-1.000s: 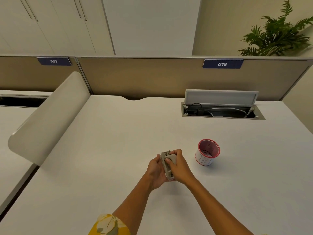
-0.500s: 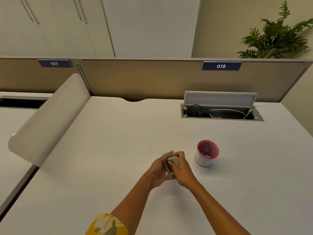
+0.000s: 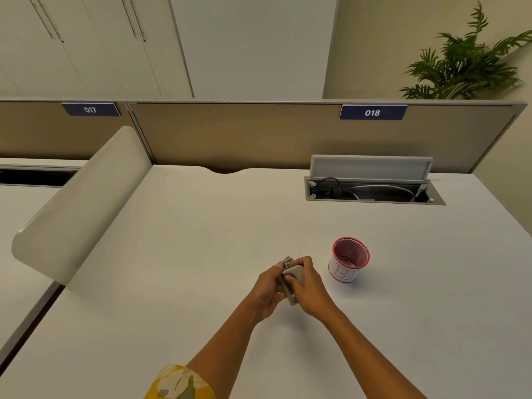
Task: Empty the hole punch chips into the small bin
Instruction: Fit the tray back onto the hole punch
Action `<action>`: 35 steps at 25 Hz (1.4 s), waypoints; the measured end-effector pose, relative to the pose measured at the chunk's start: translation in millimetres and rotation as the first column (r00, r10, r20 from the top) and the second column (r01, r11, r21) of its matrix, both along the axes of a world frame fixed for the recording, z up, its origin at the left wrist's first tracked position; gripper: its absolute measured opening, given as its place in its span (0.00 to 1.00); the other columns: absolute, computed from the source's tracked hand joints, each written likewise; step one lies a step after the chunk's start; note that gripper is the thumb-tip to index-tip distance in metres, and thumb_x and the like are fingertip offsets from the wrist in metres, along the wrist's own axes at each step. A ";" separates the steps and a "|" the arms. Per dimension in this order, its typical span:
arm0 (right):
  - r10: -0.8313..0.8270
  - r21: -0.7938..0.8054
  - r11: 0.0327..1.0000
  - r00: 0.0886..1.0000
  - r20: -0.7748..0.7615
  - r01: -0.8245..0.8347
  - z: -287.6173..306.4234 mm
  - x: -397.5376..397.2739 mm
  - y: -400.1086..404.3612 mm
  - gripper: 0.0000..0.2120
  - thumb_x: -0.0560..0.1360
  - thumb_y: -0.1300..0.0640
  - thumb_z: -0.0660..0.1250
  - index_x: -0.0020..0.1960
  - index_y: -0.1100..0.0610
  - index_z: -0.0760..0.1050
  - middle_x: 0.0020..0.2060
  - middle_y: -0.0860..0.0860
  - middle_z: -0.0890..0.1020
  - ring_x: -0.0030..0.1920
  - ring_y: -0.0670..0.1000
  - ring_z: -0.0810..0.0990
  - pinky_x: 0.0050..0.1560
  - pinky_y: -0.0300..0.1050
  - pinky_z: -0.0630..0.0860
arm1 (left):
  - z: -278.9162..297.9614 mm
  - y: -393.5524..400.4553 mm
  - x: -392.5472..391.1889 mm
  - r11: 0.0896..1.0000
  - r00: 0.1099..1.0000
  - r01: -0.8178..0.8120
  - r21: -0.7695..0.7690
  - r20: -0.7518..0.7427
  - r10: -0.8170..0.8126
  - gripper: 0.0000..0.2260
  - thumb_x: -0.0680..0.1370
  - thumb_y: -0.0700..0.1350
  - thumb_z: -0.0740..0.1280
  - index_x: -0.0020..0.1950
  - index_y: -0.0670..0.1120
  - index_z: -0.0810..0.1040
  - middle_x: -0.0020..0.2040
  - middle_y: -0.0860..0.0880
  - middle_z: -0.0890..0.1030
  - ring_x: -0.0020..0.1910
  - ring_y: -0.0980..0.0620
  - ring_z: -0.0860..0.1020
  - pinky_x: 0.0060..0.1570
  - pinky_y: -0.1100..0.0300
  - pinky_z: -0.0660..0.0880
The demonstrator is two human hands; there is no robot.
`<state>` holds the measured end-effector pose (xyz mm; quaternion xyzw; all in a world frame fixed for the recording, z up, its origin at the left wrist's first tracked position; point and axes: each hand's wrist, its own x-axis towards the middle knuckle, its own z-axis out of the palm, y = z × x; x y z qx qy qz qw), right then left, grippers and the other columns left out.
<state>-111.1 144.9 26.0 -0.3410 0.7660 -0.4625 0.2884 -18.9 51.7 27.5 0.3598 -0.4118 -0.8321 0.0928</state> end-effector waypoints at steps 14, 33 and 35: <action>0.085 -0.096 0.991 0.991 -0.102 -0.095 -5.5 0.1 13.0 0.12 0.73 0.51 0.73 0.50 0.45 0.70 0.45 0.38 0.80 0.46 0.41 0.80 0.42 0.33 0.79 | 10.8 -24.1 5.6 0.926 0.981 0.192 -0.325 0.069 -0.179 0.12 0.82 0.45 0.65 0.60 0.42 0.84 0.56 0.41 0.85 0.56 0.43 0.83 0.54 0.51 0.82; -0.188 -0.147 0.967 0.972 0.143 0.208 -6.6 -33.2 29.5 0.07 0.77 0.55 0.69 0.54 0.51 0.81 0.49 0.45 0.85 0.52 0.45 0.82 0.53 0.38 0.79 | 1.0 -31.9 7.5 0.976 0.999 -0.047 -0.213 -0.018 0.044 0.10 0.82 0.44 0.64 0.56 0.47 0.85 0.52 0.46 0.87 0.51 0.48 0.83 0.48 0.56 0.80; -0.104 -0.132 0.981 0.957 0.271 0.144 -7.8 -34.2 28.5 0.08 0.77 0.58 0.68 0.55 0.55 0.82 0.48 0.50 0.86 0.51 0.49 0.85 0.54 0.42 0.81 | 0.4 -32.5 7.2 0.982 0.999 -0.035 -0.184 -0.024 0.031 0.10 0.82 0.43 0.64 0.55 0.47 0.85 0.51 0.47 0.87 0.50 0.49 0.83 0.49 0.55 0.81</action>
